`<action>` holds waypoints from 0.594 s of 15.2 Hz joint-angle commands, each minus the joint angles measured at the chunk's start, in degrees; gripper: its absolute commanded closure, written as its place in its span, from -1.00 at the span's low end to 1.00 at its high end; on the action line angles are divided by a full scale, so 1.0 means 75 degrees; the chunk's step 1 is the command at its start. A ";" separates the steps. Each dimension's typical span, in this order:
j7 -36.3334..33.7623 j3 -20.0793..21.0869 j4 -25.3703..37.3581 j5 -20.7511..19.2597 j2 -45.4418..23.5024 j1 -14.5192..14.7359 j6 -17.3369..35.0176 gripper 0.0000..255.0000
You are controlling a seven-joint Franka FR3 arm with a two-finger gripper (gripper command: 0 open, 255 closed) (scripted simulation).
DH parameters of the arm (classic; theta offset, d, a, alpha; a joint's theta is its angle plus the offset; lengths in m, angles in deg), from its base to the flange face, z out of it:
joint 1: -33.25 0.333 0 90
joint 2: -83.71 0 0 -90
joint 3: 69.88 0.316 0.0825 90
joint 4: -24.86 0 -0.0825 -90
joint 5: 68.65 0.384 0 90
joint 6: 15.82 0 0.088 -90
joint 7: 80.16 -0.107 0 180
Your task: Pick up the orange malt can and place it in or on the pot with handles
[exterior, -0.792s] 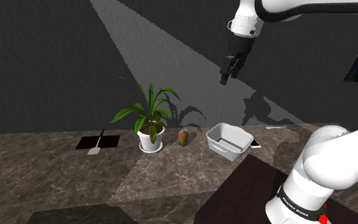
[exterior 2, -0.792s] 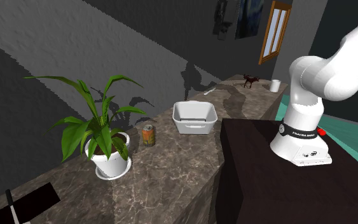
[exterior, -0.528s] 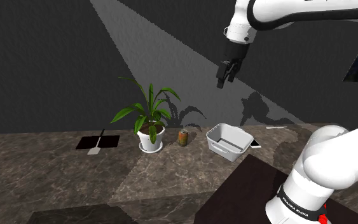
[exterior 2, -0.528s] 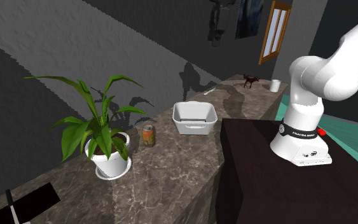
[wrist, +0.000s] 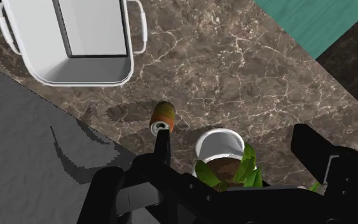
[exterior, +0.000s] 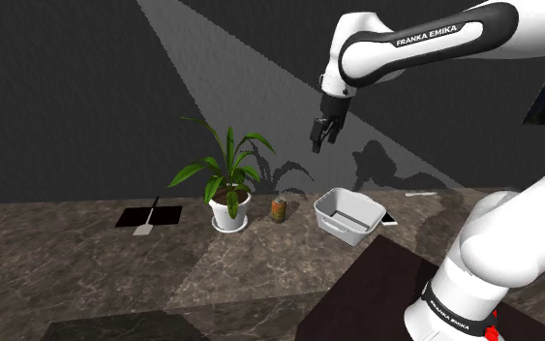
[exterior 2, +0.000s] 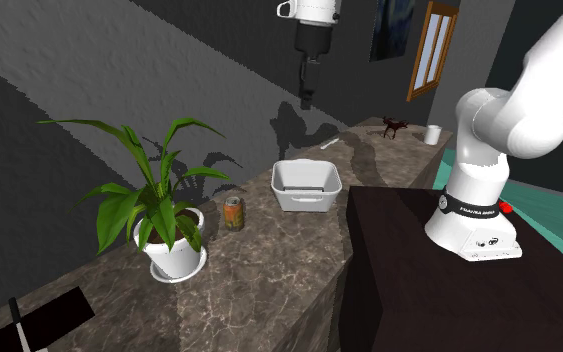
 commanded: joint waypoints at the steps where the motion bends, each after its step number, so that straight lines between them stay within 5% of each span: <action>1: 0.0089 -0.0083 -0.0023 -0.0016 -0.0461 -0.0034 0.0450 -1.00; 9: 0.0499 -0.0388 0.0423 0.0038 -0.2600 -0.0156 0.1956 -1.00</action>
